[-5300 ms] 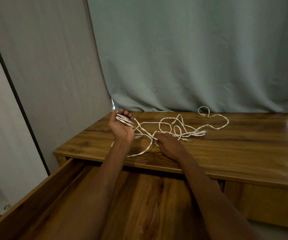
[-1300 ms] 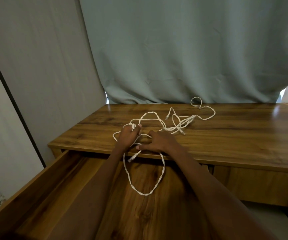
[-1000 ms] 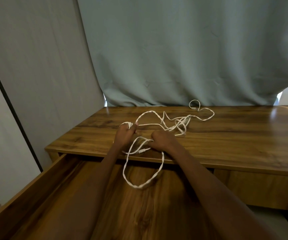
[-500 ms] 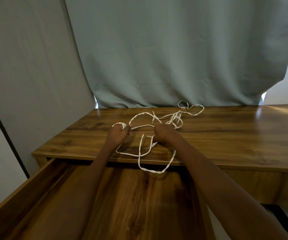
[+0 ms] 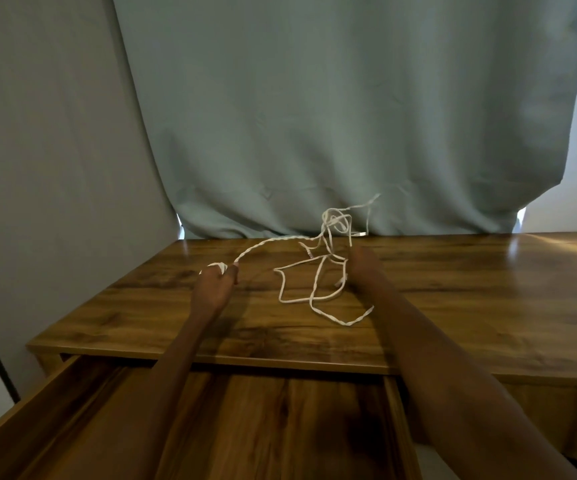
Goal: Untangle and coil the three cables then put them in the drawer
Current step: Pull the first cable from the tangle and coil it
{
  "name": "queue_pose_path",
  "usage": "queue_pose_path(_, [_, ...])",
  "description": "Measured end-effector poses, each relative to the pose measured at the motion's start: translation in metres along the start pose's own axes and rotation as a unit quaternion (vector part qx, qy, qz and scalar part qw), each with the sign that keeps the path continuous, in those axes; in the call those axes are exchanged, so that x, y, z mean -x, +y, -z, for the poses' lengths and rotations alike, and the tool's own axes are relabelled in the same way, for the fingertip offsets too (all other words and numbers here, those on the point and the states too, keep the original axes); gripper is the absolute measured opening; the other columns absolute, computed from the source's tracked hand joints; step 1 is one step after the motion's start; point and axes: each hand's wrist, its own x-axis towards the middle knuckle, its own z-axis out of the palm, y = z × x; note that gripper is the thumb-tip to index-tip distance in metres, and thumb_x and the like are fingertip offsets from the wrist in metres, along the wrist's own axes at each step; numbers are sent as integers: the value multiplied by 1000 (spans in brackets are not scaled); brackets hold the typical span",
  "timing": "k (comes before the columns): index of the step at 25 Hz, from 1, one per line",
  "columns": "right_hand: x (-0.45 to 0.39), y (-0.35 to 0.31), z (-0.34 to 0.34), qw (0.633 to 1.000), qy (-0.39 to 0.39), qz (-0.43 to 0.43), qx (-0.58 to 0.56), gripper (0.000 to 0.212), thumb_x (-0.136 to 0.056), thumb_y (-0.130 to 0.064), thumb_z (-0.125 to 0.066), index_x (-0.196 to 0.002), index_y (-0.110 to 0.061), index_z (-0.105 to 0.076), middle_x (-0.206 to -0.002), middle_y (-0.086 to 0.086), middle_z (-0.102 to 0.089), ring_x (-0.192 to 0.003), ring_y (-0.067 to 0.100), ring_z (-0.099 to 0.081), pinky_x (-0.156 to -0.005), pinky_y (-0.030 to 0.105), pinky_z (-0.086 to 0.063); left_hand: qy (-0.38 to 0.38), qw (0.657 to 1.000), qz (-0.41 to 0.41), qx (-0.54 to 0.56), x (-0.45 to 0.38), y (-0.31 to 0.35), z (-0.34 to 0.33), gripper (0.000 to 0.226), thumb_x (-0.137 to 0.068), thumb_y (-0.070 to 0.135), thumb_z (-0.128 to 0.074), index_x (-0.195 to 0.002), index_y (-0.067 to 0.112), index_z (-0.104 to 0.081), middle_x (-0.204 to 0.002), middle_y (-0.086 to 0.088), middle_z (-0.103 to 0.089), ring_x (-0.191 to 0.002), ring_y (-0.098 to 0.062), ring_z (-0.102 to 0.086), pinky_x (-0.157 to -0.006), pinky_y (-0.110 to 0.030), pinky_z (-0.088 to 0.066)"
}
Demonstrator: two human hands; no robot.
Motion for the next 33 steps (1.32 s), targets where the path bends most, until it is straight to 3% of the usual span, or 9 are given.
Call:
queue_pose_path(5, [-13,12,-5,997,-59,-10,55,30,-91,-21,-69,-115,-3,-65,-126,14,-64,-116,31,-62,-95,36,-49,-35,998,37,26,4,2,-13,43,-100,30,-55,-65,8,-67,-61,-5,-56,-66,-20,-54,-58,-32,-34])
queue_pose_path(9, [-18,7,-1,993,-116,7,1,15,-89,-12,-74,-83,-5,-63,-117,18,-69,-86,26,-64,-72,29,-52,-56,996,54,40,9,13,-26,42,-100,30,-55,-65,10,-68,-59,-4,-57,-63,-18,-53,-57,-30,-34])
queue_pose_path(12, [-14,6,3,995,-71,59,-42,30,-91,-27,-72,-113,-8,-68,-124,16,-68,-109,32,-64,-87,32,-51,-63,993,74,61,13,17,-30,41,-98,28,-56,-65,9,-69,-59,-5,-58,-63,-21,-55,-58,-30,-35])
queue_pose_path(15, [24,-20,16,992,-4,85,-94,37,-96,-48,-55,-123,-26,-67,-121,5,-71,-107,24,-66,-88,33,-51,-65,993,75,67,19,23,-31,39,-95,25,-57,-62,7,-67,-58,-5,-58,-67,-25,-57,-62,-34,-37])
queue_pose_path(16, [42,-31,15,986,-26,131,-99,46,-94,-58,-53,-132,-33,-62,-130,2,-67,-116,22,-63,-97,37,-49,-64,993,76,69,21,26,-30,39,-95,25,-56,-62,6,-66,-57,-5,-58,-67,-26,-58,-63,-34,-37])
queue_pose_path(18, [85,-50,1,966,-111,231,-25,63,-94,-70,-45,-149,-39,-42,-157,-3,-43,-144,21,-36,-118,49,-27,-63,993,74,72,26,32,-28,41,-96,25,-55,-61,8,-65,-57,-4,-58,-66,-24,-57,-63,-33,-38])
queue_pose_path(20, [104,-52,-20,945,-159,268,100,65,-98,-70,-30,-156,-41,-26,-168,-4,-18,-155,27,-6,-121,61,-5,-64,992,81,73,32,36,-24,41,-97,26,-54,-60,11,-64,-58,-4,-58,-66,-22,-57,-64,-33,-38])
queue_pose_path(29, [50,-5,-23,960,-42,205,188,55,-106,-45,-36,-157,-26,-27,-168,3,-20,-153,33,-18,-118,55,-24,-36,993,64,94,50,33,1,42,-95,21,-57,-54,11,-61,-46,6,-51,-53,-13,-50,-56,-29,-34])
queue_pose_path(33, [32,11,-23,968,-45,113,217,46,-105,-31,-39,-151,-27,-36,-165,4,-28,-153,35,-18,-120,60,-15,-34,990,45,132,56,25,5,42,-94,18,-58,-53,8,-59,-47,-1,-49,-48,-12,-45,-55,-30,-35])
